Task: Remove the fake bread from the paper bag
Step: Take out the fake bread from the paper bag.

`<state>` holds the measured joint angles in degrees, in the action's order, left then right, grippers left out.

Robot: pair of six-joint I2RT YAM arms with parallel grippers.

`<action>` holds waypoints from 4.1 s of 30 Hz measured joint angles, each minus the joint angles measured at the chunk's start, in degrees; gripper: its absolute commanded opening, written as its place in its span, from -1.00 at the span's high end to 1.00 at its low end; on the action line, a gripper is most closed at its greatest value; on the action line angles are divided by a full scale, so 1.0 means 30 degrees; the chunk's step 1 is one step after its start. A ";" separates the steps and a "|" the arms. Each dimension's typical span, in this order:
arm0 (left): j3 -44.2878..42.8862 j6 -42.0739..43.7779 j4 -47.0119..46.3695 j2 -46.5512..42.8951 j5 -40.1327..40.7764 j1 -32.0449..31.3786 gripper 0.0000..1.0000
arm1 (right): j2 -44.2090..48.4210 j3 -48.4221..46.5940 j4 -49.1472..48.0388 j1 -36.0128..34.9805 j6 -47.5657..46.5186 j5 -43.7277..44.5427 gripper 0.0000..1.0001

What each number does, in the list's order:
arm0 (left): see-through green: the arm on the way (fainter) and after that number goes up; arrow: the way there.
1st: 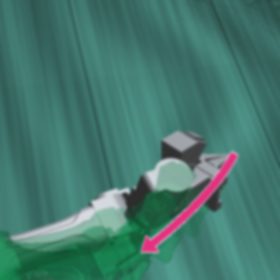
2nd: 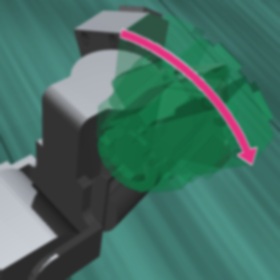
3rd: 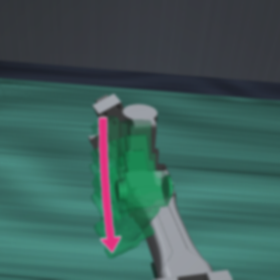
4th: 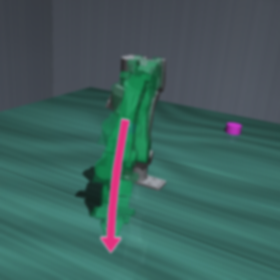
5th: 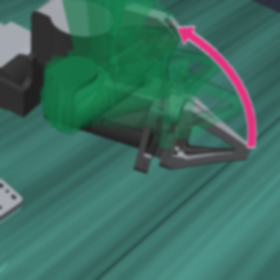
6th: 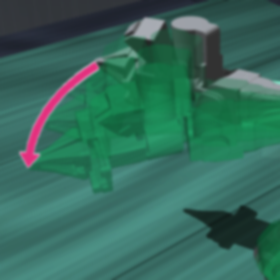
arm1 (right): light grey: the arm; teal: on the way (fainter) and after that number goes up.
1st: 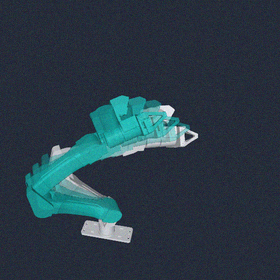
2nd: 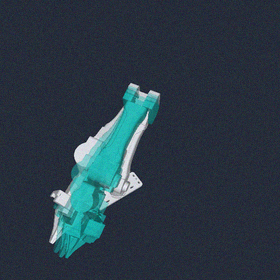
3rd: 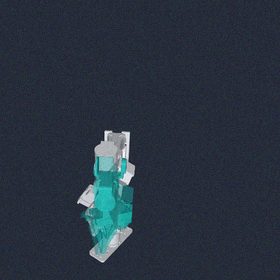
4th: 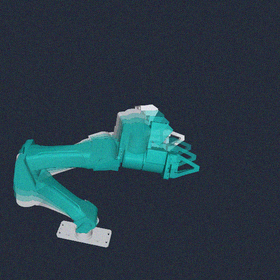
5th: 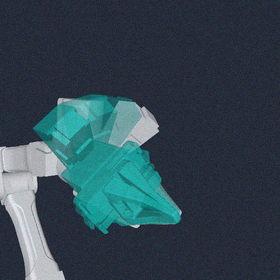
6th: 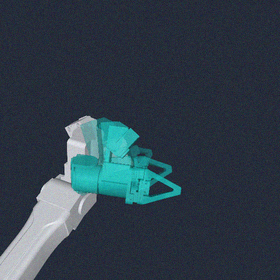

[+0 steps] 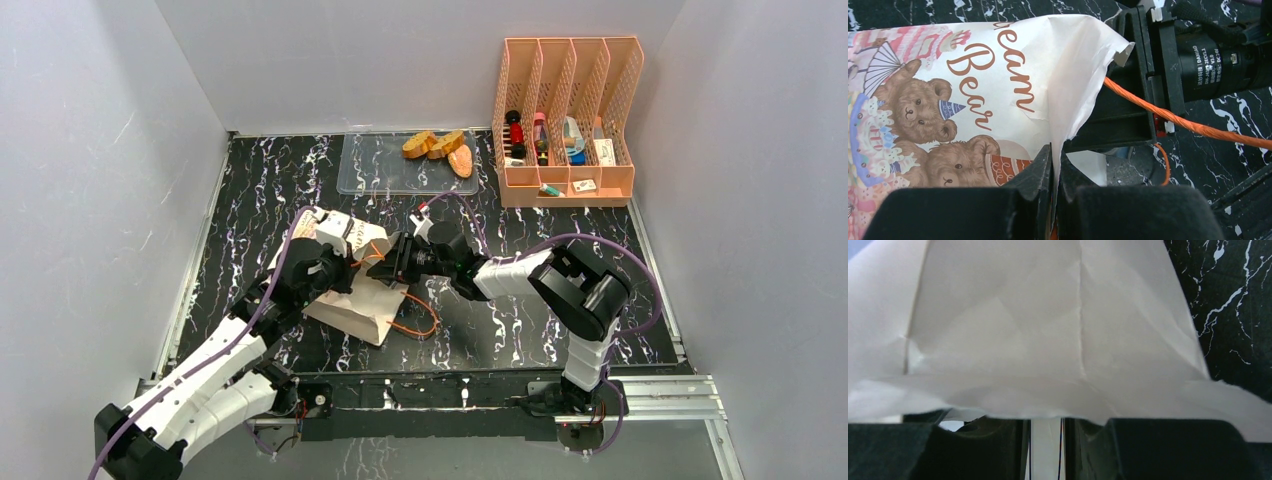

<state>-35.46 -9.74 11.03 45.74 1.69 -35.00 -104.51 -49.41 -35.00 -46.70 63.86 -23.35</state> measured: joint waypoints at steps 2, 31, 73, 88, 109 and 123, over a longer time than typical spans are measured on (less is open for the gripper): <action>0.0000 -0.0131 0.0022 -0.0248 0.0532 0.0000 1.00 | 0.0000 0.0022 -0.0007 0.0000 0.0036 0.0015 1.00; 0.0000 -0.0743 0.0058 -0.0685 0.2572 -0.0124 1.00 | 0.2652 0.3111 -0.0226 0.0233 -0.0291 0.0153 0.57; 0.0291 -0.0692 -0.0087 -0.0415 0.1734 -0.0109 1.00 | -0.1188 -0.1355 -0.0379 0.0226 -0.0284 -0.0852 1.00; 0.0291 -0.1209 -0.0087 -0.1137 0.4153 -0.0124 1.00 | 0.1457 0.2127 -0.0692 0.0233 -0.0415 -0.0576 1.00; 0.0226 -0.1450 0.0204 -0.0947 0.6105 -0.0124 1.00 | 0.7293 0.5639 0.1355 0.0299 -0.1421 -0.0109 1.00; -0.0539 -0.2390 0.1807 -0.0452 1.0302 -0.0124 1.00 | 1.2641 0.6834 0.6047 0.0357 -0.3147 0.0933 1.00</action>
<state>-37.08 -16.91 16.45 44.38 32.60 -35.38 -66.59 -28.91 -16.86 -45.63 54.41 -20.56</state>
